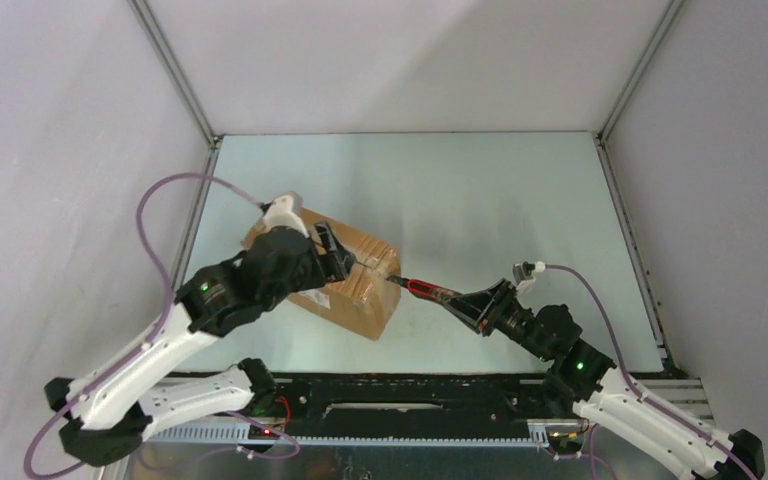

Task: Unpack the express box
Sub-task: Cut the express box at the center of the board.

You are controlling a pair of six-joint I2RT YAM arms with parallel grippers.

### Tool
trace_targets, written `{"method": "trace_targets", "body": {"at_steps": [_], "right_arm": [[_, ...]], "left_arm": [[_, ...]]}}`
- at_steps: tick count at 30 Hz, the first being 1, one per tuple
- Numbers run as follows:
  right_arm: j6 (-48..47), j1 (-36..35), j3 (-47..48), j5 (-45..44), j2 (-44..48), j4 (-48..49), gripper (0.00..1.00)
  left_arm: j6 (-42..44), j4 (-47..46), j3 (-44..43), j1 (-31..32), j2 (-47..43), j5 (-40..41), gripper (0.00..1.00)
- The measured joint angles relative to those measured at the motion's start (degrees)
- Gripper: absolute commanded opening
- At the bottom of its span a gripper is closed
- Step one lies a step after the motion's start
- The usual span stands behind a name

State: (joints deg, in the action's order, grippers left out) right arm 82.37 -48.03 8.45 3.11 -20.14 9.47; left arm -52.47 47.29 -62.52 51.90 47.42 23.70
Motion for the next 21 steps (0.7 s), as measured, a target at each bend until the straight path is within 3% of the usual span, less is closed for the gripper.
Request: {"method": "trace_targets", "body": {"at_steps": [8, 21], "right_arm": [[4.5, 0.2, -3.4, 0.1, -5.5, 7.9, 0.00], [6.4, 0.2, -4.5, 0.3, -2.3, 9.2, 0.00]], "left_arm": [[14.3, 9.7, -8.3, 0.0, 14.5, -3.3, 0.75], [20.5, 14.7, -12.0, -0.6, 19.2, -1.5, 0.65]]}}
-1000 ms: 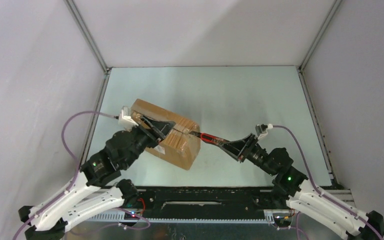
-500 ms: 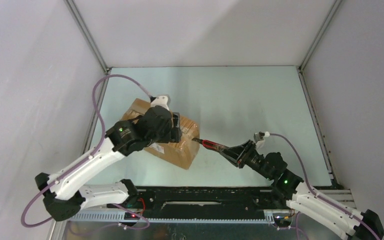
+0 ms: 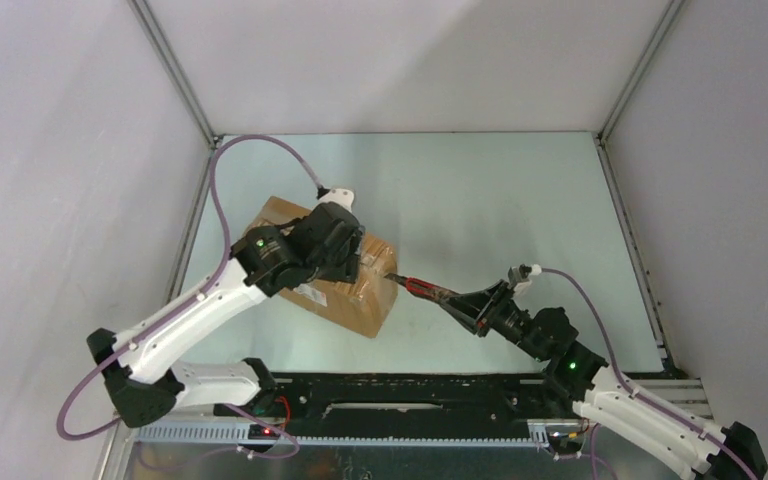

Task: Unpack the express box
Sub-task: Cut the express box at the center of the board.

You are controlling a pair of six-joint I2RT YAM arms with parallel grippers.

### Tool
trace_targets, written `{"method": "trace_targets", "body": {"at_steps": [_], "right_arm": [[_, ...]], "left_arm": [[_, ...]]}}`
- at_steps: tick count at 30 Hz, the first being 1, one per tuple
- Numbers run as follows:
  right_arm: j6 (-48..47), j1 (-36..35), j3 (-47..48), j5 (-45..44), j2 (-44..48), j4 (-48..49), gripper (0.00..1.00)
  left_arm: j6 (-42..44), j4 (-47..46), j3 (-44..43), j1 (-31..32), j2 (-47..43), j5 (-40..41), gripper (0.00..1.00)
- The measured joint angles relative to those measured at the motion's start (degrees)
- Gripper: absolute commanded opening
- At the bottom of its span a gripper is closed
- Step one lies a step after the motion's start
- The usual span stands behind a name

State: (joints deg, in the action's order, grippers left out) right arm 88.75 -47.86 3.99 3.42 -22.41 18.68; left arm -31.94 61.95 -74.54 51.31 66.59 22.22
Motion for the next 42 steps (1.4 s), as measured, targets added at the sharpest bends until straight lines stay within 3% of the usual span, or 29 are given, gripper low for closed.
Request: {"method": "trace_targets", "body": {"at_steps": [8, 26, 42], "right_arm": [[1.0, 0.0, -0.5, 0.3, -5.5, 4.2, 0.00], [2.9, -0.2, -1.5, 0.2, -9.2, 12.7, 0.00], [3.4, -1.6, -2.5, -0.3, -6.3, 11.4, 0.00]], "left_arm": [[1.6, -2.3, -2.7, 0.7, 6.7, -0.3, 0.55], [-1.9, -7.3, -0.5, 0.7, 6.9, -3.1, 0.29], [-6.2, -10.4, 2.6, -1.8, 4.9, -6.2, 0.20]]}}
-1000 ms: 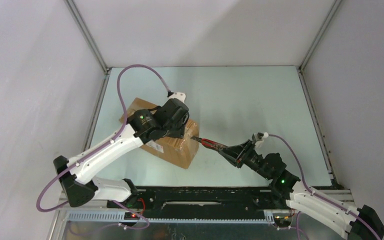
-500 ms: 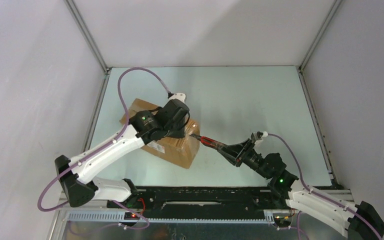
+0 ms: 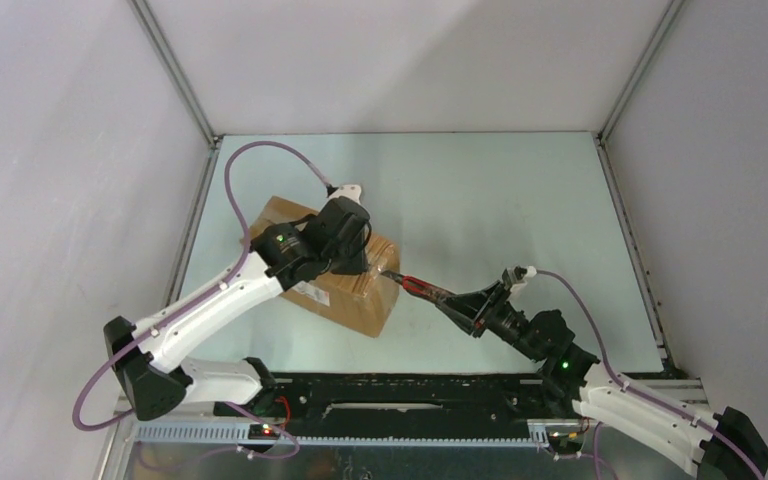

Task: Unpack the express box
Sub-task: Cut the express box at the center of the board.

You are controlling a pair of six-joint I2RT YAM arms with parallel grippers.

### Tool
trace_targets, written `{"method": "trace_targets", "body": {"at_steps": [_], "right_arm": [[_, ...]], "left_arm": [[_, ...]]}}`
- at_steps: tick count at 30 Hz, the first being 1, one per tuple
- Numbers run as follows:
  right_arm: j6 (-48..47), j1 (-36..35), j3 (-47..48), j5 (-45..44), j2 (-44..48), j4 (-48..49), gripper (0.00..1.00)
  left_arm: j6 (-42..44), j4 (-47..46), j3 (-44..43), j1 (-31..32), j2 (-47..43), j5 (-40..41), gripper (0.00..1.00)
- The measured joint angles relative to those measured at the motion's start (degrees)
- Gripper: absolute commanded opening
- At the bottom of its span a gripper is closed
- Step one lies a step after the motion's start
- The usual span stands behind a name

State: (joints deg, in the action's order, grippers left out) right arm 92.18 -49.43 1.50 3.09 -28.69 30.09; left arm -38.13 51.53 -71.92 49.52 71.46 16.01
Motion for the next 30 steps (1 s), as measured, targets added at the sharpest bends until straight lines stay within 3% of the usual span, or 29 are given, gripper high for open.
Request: {"method": "trace_targets", "body": {"at_steps": [30], "right_arm": [[2.1, -1.2, -1.4, -1.0, -7.3, 8.2, 0.00]], "left_arm": [[-0.4, -1.9, 1.9, -0.9, -0.7, -1.3, 0.14]]}}
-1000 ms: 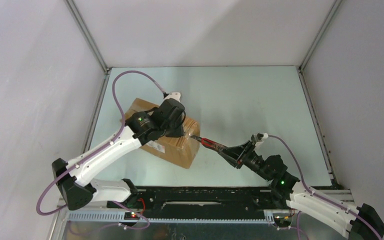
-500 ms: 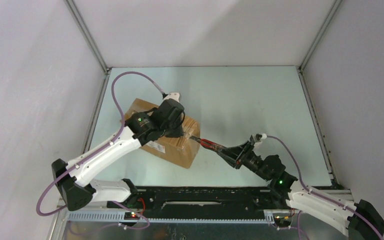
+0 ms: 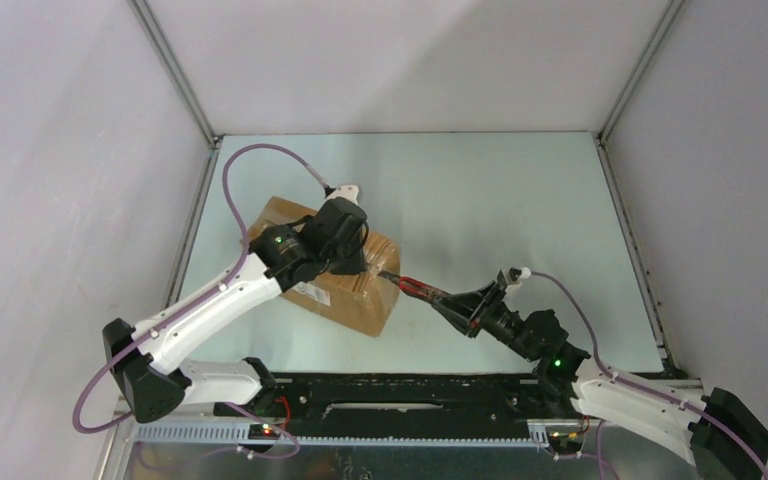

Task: Unpack the express box
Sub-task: Cut the express box at the center of the board.

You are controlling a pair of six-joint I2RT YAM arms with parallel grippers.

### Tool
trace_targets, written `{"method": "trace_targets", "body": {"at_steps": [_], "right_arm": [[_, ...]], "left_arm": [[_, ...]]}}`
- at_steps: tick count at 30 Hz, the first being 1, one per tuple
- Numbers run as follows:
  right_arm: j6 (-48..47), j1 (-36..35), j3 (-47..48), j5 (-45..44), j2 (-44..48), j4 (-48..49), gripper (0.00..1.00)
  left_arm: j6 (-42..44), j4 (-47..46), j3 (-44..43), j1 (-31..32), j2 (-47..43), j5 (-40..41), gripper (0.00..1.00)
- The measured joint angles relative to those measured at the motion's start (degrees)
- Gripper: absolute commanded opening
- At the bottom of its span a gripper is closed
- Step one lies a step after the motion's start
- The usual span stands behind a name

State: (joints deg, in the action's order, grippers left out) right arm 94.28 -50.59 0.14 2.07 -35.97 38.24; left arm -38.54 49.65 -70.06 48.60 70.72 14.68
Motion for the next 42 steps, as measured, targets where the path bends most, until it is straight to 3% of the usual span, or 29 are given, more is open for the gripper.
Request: {"method": "trace_targets", "body": {"at_steps": [12, 16, 24, 42], "right_arm": [[-0.2, -3.1, 0.0, -0.7, -8.5, 7.1, 0.00], [-0.2, -3.1, 0.0, -1.1, -4.1, 4.6, 0.00], [-2.3, -2.4, 0.0, -4.0, 14.1, -12.9, 0.00], [-2.3, -1.4, 0.0, -4.1, 14.3, -14.6, 0.00]], "left_arm": [[0.6, -0.1, 0.0, 0.0, 0.4, 0.4, 0.13], [0.4, -1.1, 0.5, -0.5, 0.1, -0.3, 0.13], [-1.0, -4.0, 2.0, -1.7, -0.9, -5.2, 0.12], [-1.6, -4.4, 2.3, -1.9, -0.9, -6.3, 0.12]]}}
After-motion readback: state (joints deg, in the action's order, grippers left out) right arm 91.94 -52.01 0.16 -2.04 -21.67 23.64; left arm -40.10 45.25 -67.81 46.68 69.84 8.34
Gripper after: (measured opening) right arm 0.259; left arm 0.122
